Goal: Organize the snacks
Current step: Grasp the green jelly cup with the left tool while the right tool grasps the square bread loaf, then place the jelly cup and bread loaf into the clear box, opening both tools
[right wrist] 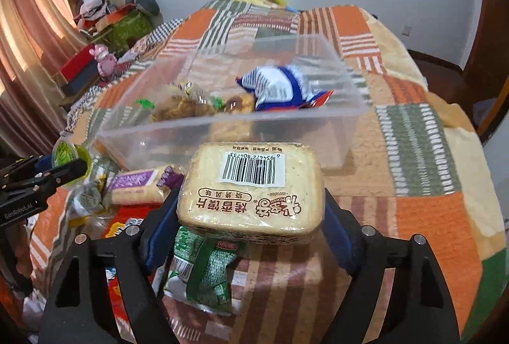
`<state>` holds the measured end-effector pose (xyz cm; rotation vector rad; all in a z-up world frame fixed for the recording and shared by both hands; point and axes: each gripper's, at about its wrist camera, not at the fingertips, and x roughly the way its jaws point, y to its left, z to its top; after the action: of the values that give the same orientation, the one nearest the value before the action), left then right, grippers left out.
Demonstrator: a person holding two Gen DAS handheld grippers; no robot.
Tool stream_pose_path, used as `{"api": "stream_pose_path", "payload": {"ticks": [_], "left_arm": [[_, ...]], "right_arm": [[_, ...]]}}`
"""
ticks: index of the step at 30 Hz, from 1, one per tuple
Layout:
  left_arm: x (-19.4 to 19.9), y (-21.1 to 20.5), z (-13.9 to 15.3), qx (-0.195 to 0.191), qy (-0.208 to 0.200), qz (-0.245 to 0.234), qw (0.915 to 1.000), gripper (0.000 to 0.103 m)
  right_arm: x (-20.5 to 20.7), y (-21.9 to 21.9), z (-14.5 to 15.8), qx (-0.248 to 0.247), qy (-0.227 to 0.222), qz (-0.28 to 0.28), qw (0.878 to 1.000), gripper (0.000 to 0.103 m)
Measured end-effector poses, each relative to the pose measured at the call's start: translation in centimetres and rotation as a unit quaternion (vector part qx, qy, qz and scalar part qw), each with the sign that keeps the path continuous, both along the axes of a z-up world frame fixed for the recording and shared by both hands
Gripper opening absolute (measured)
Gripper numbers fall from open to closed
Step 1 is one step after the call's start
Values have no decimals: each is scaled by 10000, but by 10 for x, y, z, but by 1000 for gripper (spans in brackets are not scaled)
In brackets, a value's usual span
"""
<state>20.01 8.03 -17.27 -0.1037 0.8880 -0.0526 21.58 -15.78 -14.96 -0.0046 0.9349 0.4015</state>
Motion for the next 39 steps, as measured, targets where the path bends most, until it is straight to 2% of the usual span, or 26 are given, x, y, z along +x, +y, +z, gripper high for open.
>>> {"api": "stream_pose_path", "payload": {"ticks": [5, 11, 21, 32, 33, 35, 39], "left_arm": [[6, -6, 27, -132, -290, -102, 9994, 58], [25, -18, 37, -294, -411, -281, 9983, 58], [69, -45, 19, -338, -197, -589, 9975, 58], [100, -46, -3, -422, 18, -591, 9974, 58], [102, -47, -5, -394, 41, -588, 9975, 57], [106, -48, -12, -306, 157, -579, 9977, 46], [109, -47, -16, -247, 180, -553, 9980, 45]], "right_arm": [[0, -8, 21, 135, -281, -96, 9995, 79], [10, -10, 35, 214, -544, -182, 9981, 79], [43, 1, 31, 242, -645, -245, 9973, 79], [73, 8, 8, 50, -370, -234, 9990, 79], [74, 8, 5, 44, -335, -230, 9992, 79], [74, 10, 3, -26, -359, -171, 9992, 79], [73, 15, 0, -198, -364, -110, 9991, 80]]}}
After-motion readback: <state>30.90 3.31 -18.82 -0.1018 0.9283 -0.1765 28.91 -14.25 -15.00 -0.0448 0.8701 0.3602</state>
